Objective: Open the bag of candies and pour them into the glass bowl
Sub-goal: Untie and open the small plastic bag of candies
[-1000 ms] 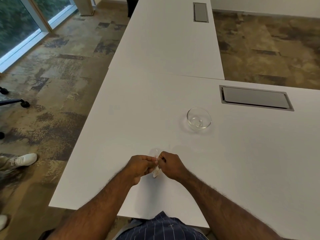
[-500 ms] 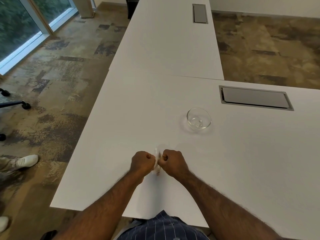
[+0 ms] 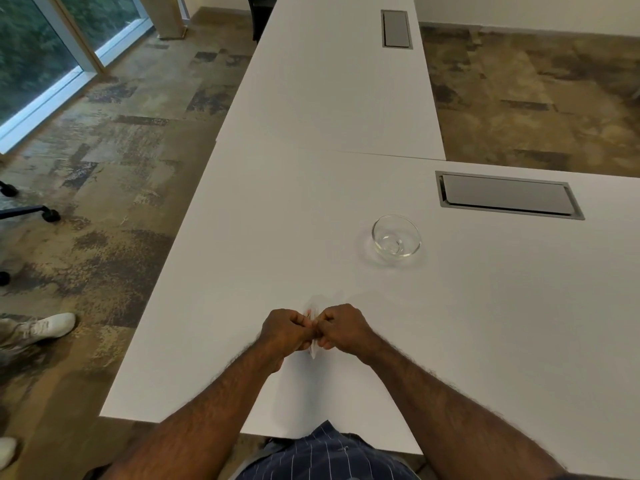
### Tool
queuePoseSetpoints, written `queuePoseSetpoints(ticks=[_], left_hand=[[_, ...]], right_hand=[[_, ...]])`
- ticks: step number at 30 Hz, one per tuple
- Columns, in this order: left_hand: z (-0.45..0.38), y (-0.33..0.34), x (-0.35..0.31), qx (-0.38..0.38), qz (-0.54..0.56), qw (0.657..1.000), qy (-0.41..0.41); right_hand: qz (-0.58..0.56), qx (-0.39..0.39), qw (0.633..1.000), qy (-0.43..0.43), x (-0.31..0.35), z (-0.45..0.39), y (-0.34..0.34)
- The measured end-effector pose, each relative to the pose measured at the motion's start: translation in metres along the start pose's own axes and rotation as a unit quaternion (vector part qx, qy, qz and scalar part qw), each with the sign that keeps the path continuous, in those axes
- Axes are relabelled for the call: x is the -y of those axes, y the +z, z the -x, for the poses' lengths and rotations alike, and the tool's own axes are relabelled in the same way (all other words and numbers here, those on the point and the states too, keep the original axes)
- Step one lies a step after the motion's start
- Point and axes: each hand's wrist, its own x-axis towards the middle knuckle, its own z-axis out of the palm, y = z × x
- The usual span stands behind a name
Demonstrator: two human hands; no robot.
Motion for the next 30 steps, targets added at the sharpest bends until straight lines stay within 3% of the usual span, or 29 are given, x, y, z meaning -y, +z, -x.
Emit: queuePoseSetpoints(ticks=[13,20,24,30], left_hand=[[0.001,-0.008,0.0,0.043,-0.002,0.999,-0.012],[0.008,0.004,-0.005,-0.055,-0.129,0.987,0.077],[0.012,0.003,-0.011,-0.108,-0.163,0.977,0.089],[0.013,-0.01,-0.019,-0.167,-0.215,0.956,0.11]], right_hand=[[0.006,0.009,0.999,-0.031,-0.005,0.001,-0.004],[0.14,-0.053,0.987,-0.059,0.002,0.005,0.001],[0.203,-0.074,0.976,-0.018,0.007,0.007,-0.003],[0.352,-0.148,0.924,-0.029,0.01,0.01,-0.018]])
